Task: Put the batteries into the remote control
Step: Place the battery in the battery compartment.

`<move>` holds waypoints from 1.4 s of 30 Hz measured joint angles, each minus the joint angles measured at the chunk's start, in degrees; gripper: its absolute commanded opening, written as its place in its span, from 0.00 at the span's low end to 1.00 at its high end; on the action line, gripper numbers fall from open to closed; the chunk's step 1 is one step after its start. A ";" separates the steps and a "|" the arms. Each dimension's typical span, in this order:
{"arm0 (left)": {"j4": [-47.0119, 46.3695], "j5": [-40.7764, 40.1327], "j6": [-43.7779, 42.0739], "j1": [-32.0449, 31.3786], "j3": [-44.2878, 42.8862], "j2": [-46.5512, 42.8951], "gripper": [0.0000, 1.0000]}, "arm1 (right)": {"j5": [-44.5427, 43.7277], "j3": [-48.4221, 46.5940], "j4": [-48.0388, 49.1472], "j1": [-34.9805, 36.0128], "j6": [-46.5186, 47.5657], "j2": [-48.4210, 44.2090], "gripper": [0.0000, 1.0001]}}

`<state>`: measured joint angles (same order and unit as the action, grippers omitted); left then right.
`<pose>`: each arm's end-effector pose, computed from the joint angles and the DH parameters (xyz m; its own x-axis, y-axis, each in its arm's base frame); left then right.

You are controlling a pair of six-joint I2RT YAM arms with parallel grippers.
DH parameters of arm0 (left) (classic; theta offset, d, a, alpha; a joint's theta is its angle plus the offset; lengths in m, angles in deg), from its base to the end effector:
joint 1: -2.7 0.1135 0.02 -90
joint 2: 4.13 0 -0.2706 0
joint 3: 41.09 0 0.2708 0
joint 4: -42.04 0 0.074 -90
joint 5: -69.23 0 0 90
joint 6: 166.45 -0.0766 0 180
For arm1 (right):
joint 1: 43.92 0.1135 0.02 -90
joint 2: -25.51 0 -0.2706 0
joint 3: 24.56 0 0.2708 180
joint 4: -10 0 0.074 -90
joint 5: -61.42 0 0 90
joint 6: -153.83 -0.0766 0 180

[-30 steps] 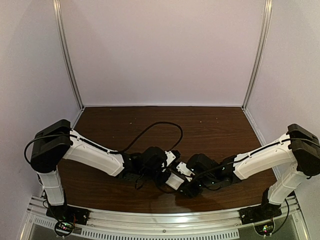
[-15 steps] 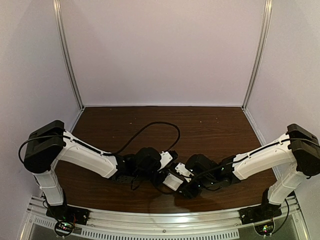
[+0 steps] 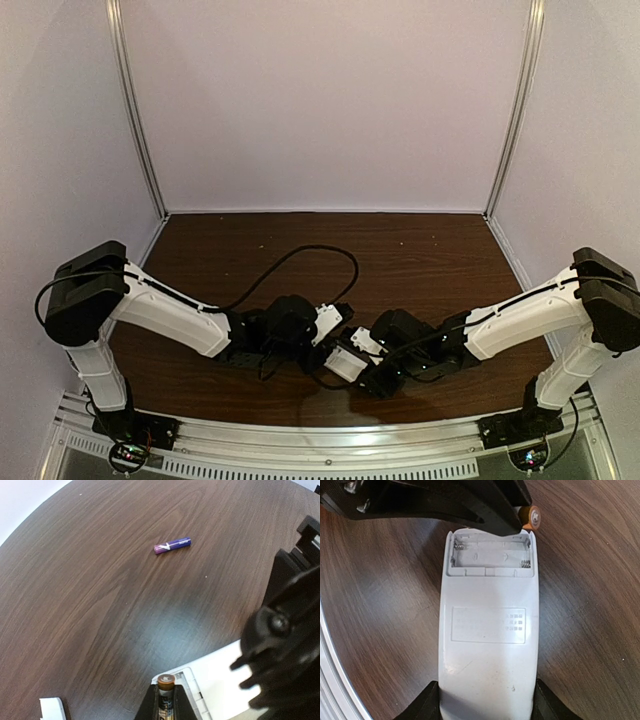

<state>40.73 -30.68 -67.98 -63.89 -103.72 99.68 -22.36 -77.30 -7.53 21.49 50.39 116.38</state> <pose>0.1723 -0.3647 0.1022 -0.3773 0.5064 -0.7754 0.8047 0.5937 -0.0039 0.1264 0.2961 0.0929 -0.5502 -0.6470 -0.5279 -0.8241 0.5228 0.2181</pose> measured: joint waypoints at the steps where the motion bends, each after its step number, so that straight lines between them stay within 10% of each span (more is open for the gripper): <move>1: -0.46 0.48 0.00 0.00 0.00 0.00 0.00 | 0.00 0.00 0.00 0.00 -0.02 0.00 0.03; 42: -3.41 1.16 2.19 -0.07 -0.22 2.71 0.00 | -0.44 0.02 0.26 0.11 -1.79 0.00 0.00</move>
<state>37.32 -29.52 -65.79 -63.95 -103.93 102.39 -22.80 -77.28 -7.27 21.60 48.60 116.38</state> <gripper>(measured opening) 0.069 0.574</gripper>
